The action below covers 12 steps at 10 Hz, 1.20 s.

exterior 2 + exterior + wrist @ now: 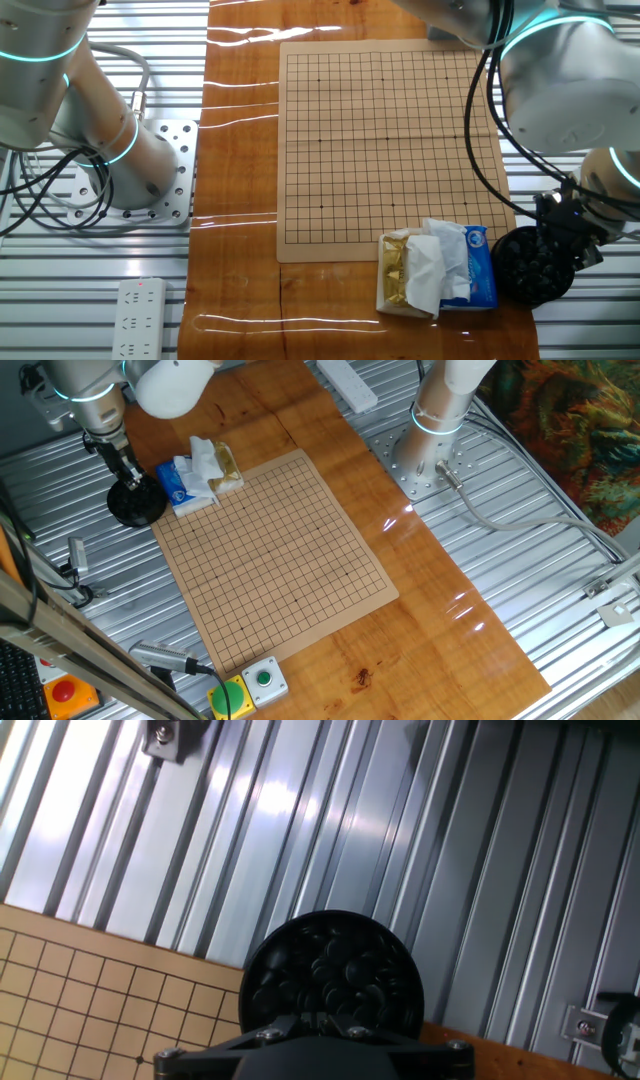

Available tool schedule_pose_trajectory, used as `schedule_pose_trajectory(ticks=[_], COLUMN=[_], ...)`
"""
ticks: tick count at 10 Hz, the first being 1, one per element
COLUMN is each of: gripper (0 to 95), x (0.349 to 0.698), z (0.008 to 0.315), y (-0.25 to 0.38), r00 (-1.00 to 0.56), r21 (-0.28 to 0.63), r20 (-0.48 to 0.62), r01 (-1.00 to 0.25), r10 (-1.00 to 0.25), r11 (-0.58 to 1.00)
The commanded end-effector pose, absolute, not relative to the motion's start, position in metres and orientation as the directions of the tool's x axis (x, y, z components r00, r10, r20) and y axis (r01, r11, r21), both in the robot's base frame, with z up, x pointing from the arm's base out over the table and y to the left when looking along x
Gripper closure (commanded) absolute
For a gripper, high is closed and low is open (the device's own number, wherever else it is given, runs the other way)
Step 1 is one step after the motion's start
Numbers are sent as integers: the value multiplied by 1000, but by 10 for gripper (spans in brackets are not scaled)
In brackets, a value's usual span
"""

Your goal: Play the first move as black on the 3-4 point in the upper right corner of the Go board

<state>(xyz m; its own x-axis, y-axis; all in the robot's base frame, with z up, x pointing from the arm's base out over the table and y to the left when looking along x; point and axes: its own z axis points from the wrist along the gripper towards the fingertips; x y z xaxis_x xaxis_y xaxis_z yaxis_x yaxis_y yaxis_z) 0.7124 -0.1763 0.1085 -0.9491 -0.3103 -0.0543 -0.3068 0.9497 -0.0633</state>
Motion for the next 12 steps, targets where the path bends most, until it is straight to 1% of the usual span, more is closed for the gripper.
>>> schedule_pose_trajectory(ticks=[1, 6, 9, 12], gripper=[950, 950, 950, 950], x=[712, 712, 712, 712], z=[108, 109, 109, 109], y=[-176, -177, -177, -177], r00=[-951, -948, -946, -956], r21=[-62, -65, -65, -86], r20=[-54, -52, -16, 4], r01=[-301, -312, -323, -291], r10=[-304, -316, -325, -292], r11=[952, 948, 944, 953])
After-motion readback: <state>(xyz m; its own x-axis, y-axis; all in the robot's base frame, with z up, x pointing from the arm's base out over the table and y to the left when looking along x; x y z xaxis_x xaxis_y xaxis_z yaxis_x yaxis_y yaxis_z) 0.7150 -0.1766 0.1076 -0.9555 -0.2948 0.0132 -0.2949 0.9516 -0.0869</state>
